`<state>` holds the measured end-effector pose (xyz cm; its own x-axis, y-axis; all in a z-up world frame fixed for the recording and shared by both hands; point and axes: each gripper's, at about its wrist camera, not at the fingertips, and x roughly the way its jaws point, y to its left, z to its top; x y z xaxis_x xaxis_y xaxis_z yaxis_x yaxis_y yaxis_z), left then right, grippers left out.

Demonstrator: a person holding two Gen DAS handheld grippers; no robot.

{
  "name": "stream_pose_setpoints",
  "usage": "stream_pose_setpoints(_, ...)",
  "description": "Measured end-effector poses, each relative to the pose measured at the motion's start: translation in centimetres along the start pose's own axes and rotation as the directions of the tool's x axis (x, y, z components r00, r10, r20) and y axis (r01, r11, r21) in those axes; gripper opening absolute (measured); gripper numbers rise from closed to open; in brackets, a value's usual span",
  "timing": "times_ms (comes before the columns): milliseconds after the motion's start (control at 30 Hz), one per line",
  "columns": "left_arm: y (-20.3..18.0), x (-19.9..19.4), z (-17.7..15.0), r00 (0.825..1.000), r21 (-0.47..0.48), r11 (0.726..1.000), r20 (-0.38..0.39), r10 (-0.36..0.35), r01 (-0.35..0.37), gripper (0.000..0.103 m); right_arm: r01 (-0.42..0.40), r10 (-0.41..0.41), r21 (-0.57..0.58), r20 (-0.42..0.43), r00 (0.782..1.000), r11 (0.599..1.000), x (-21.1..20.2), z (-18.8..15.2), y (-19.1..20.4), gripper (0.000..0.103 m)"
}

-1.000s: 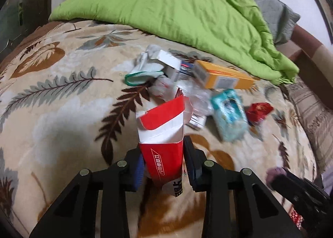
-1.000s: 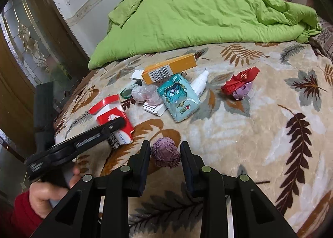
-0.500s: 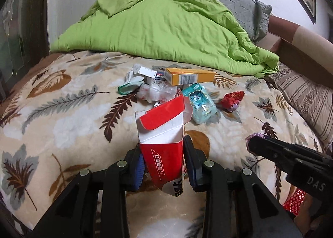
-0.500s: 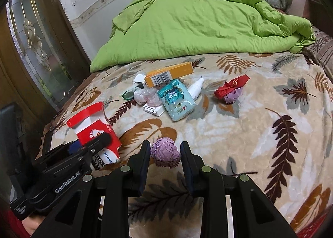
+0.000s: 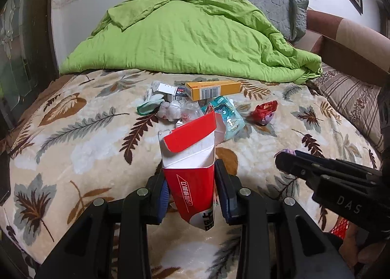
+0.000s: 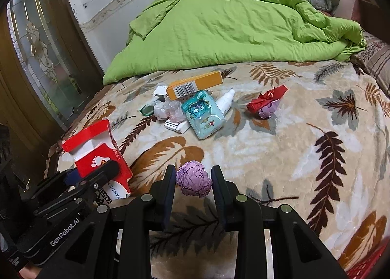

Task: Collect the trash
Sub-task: 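Lift both held items off the bed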

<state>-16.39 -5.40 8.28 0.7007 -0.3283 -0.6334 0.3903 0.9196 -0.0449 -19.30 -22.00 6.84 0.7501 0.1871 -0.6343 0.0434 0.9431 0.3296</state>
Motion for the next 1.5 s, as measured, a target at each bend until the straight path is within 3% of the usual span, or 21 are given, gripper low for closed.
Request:
stream_pose_setpoints(733,-1.4,-1.5,0.4,1.000,0.031,0.999,0.019,-0.005,0.004,0.033,0.014,-0.016,0.058,0.030,0.999,0.998,-3.6,0.5,-1.0,0.032)
stream_pose_setpoints(1500,-2.7,-3.4,0.7,0.998,0.043,0.998,0.023,-0.055,0.054,0.034,-0.005,0.000,0.100,0.057,0.998,0.995,-6.2,0.5,-1.6,0.032)
